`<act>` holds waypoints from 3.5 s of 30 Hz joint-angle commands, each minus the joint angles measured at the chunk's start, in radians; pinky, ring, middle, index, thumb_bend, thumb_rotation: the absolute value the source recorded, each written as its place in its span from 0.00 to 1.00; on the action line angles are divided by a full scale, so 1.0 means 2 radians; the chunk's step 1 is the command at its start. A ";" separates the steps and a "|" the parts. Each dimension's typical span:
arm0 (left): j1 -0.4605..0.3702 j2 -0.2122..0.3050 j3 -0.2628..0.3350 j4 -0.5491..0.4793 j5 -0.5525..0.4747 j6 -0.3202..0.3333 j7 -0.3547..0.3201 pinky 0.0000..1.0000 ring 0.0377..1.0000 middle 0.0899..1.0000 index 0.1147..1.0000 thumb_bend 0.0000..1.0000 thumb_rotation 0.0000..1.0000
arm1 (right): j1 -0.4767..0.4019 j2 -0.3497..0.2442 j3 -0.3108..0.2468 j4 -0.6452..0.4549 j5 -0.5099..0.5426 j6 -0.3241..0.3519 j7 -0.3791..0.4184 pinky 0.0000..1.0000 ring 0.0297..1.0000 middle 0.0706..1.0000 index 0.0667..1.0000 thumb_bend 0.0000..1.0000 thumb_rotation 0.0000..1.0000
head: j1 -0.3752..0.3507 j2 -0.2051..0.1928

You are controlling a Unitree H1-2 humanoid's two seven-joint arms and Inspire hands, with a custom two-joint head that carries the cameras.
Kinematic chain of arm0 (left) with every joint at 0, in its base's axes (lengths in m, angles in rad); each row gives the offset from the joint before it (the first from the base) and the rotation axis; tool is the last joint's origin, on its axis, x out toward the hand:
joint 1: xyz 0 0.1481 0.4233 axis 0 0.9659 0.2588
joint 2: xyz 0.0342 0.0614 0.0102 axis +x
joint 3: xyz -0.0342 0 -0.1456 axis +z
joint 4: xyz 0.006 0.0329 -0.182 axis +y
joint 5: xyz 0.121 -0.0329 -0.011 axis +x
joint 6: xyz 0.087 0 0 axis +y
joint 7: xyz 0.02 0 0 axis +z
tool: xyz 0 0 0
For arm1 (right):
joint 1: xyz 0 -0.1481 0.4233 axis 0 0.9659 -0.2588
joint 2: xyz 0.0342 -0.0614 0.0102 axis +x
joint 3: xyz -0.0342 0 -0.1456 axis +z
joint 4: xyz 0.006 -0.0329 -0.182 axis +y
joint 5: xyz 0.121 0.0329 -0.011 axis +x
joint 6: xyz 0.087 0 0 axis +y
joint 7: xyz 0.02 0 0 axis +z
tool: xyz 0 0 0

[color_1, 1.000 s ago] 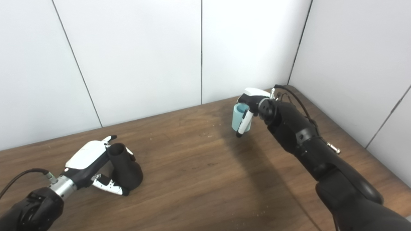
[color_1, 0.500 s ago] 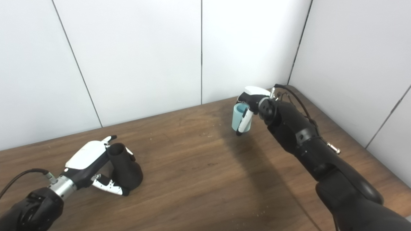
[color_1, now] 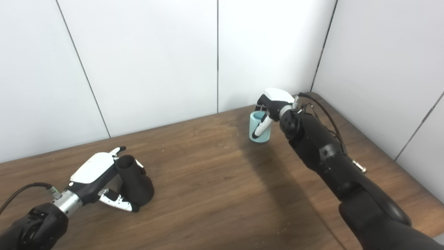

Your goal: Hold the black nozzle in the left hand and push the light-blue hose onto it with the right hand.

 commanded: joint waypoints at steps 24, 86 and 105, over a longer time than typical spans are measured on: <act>0.028 -0.006 -0.039 0.012 0.052 0.036 -0.064 1.00 0.61 0.44 0.41 0.53 0.00 | -0.052 0.021 0.003 -0.244 0.033 -0.048 0.091 0.37 0.44 0.44 0.44 0.50 0.00 | 0.074 0.007; 0.007 -0.042 -0.071 -0.030 0.075 0.138 -0.114 1.00 0.63 0.42 0.43 0.53 0.00 | -0.122 0.099 0.061 -0.290 0.042 -0.121 0.231 0.37 0.44 0.45 0.45 0.50 0.00 | 0.220 0.058; 0.010 -0.031 -0.069 -0.042 0.070 0.134 -0.121 1.00 0.63 0.43 0.42 0.53 0.00 | -0.109 0.094 0.061 -0.296 0.026 -0.111 0.243 0.40 0.44 0.44 0.44 0.50 0.00 | 0.211 0.068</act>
